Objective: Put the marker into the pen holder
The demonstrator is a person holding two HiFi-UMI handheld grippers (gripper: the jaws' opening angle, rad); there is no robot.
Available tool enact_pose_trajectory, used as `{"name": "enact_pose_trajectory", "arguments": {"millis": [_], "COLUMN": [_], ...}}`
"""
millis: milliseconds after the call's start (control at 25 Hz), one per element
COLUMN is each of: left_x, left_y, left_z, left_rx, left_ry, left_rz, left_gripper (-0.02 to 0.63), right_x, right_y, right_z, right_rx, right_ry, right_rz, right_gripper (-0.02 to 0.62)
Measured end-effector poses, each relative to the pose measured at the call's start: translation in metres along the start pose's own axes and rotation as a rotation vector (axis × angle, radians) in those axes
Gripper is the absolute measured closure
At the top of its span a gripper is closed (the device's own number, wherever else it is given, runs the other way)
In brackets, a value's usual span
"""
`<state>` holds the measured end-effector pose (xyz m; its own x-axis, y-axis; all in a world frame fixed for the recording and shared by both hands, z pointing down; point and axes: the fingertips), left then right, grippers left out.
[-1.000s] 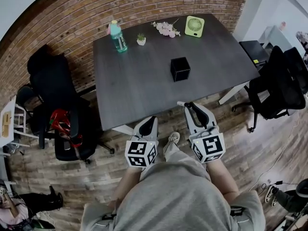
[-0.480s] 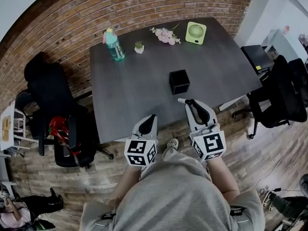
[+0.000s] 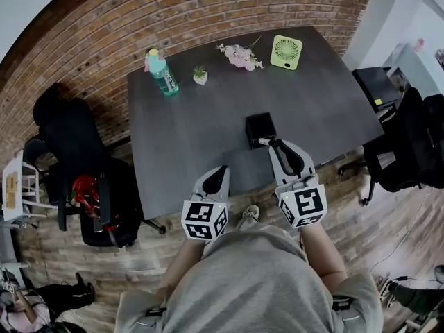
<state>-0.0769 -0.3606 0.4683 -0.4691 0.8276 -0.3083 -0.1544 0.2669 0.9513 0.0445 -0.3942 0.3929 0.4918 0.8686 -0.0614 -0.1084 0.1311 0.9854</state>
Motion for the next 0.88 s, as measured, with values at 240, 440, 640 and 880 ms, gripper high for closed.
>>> {"name": "enact_pose_trajectory", "arguments": {"millis": [240, 440, 640, 880], "left_x": [-0.022, -0.037, -0.050, -0.059], "left_y": [-0.005, -0.006, -0.006, -0.005], "left_z": [-0.011, -0.020, -0.025, -0.032], "left_rx": [0.000, 0.001, 0.008, 0.013], "left_ry": [-0.002, 0.002, 0.006, 0.002], "left_rz": [-0.007, -0.014, -0.023, -0.028], "left_gripper": [0.588, 0.588, 0.588, 0.588], "right_x": [-0.027, -0.049, -0.066, -0.080], "right_y": [0.004, 0.011, 0.025, 0.048], "right_z": [0.016, 0.027, 0.039, 0.046], "right_rx": [0.007, 0.016, 0.031, 0.036], "right_ry": [-0.005, -0.002, 0.003, 0.007], "right_rz": [-0.018, -0.039, -0.075, -0.122], "right_gripper": [0.525, 0.525, 0.525, 0.525]}}
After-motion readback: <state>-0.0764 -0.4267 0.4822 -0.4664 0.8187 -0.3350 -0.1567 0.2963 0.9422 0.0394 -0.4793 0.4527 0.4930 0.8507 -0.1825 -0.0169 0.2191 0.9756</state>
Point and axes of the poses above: the fingertips, and each gripper's own axes: x backward along the fingers, z to its right, y out of its underside, and after that the axes turned 12 degrees about -x, right-handed
